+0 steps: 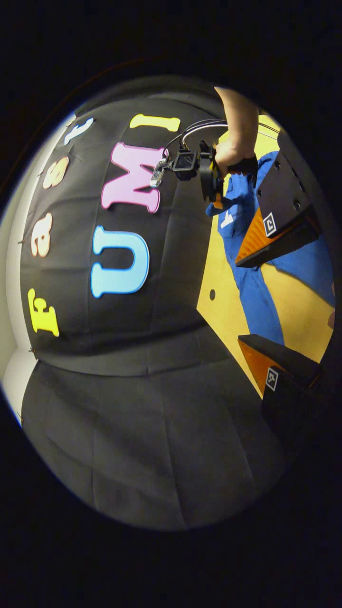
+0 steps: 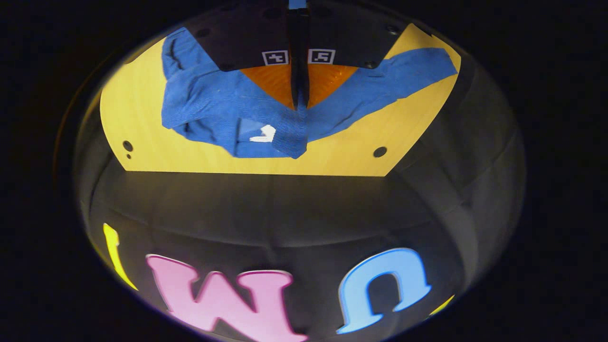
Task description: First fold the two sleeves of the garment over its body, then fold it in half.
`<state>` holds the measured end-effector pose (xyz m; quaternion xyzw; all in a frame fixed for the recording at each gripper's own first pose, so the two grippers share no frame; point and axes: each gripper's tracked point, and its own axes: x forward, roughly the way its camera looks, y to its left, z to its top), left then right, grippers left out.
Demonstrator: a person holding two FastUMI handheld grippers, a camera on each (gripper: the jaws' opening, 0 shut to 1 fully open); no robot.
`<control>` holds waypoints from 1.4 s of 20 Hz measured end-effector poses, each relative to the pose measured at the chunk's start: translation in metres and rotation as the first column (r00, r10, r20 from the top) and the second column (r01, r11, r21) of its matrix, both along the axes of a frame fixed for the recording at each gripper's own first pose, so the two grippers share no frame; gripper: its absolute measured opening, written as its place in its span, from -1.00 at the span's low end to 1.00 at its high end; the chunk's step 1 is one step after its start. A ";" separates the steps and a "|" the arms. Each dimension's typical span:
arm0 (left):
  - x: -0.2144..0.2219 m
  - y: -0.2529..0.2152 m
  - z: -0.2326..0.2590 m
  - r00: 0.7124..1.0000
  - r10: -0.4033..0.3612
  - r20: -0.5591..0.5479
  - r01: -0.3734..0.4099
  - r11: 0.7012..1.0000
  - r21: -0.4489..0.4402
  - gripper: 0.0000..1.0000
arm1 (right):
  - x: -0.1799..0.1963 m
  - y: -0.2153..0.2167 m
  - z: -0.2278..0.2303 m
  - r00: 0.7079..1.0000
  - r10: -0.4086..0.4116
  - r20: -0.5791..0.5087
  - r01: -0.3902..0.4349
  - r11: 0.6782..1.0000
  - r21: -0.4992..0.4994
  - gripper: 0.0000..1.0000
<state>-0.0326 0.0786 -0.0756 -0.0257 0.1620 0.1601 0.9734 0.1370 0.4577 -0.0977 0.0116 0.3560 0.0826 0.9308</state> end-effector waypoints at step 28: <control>-0.017 0.070 -0.133 0.828 0.276 -0.488 -0.394 0.906 -0.157 0.70 | -0.135 0.001 0.064 0.985 0.166 0.044 -0.162 0.984 -0.079 0.93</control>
